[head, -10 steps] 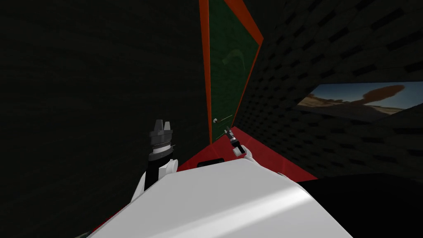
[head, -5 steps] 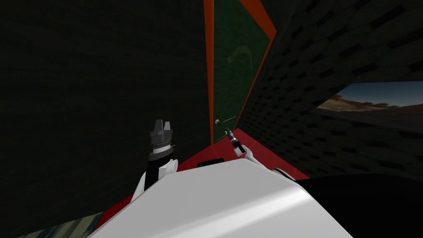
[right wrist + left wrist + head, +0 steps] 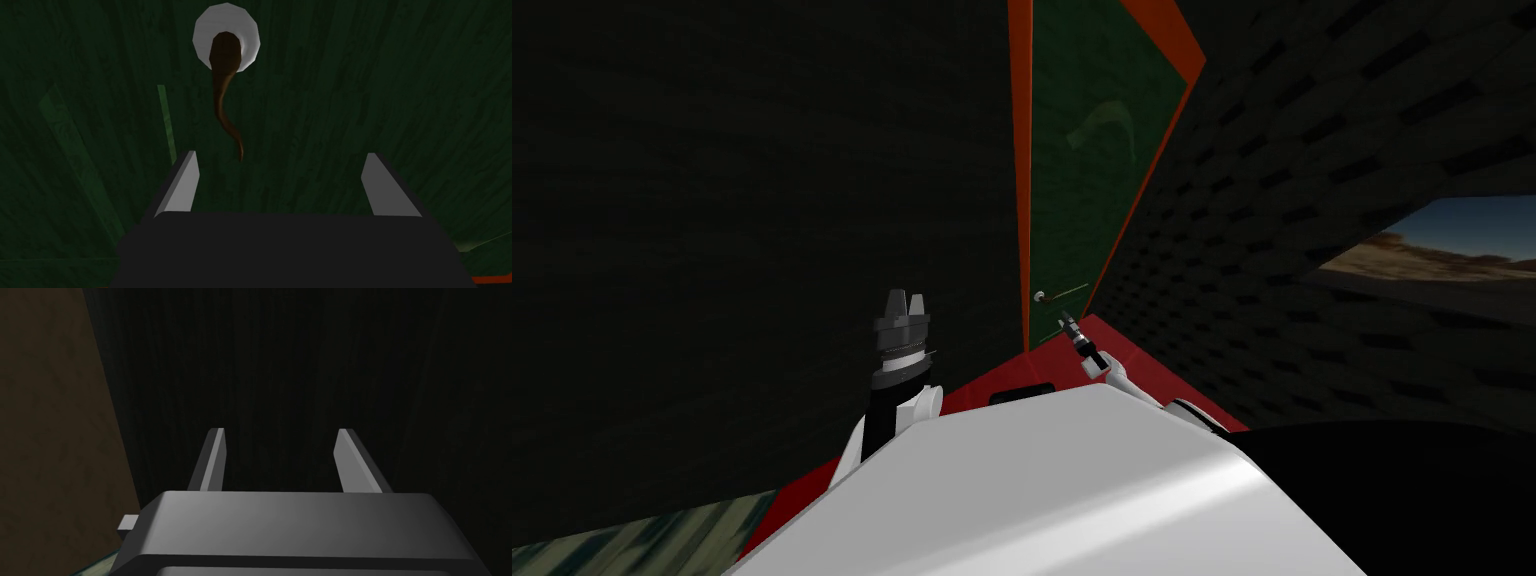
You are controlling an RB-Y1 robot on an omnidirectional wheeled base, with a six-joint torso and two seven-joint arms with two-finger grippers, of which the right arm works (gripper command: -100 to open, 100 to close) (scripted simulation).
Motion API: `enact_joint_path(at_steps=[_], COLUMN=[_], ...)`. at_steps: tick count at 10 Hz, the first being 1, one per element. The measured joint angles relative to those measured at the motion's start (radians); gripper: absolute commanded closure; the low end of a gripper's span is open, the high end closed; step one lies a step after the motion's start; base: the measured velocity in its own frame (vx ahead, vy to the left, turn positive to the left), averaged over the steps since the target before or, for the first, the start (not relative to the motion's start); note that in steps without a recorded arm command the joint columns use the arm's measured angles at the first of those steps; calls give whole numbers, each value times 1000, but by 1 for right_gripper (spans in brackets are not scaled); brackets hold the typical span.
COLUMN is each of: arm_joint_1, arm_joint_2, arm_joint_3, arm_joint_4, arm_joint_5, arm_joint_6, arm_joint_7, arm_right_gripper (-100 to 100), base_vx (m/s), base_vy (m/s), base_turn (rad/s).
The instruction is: Pull the door open
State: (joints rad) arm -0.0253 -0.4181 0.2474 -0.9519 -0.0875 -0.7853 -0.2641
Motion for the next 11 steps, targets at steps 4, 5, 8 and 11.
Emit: enact_joint_path(at_steps=[4, 5, 8, 11], arm_joint_1=[-45, -58, -70, -45], arm_joint_2=[-19, -27, -45, -67], arm_joint_3=[18, 24, 34, -1], arm_joint_4=[106, 138, 169, 189], arm_joint_5=[0, 0, -2, -20], arm_joint_6=[-18, -25, -20, -41], arm_joint_7=[-22, -30, -45, -53], arm_right_gripper=[-100, -100, -100, -100], base_vx=[42, 61, 54, 129], base_vy=[-64, -80, -15, 80], base_turn=[147, 217, 127, 147])
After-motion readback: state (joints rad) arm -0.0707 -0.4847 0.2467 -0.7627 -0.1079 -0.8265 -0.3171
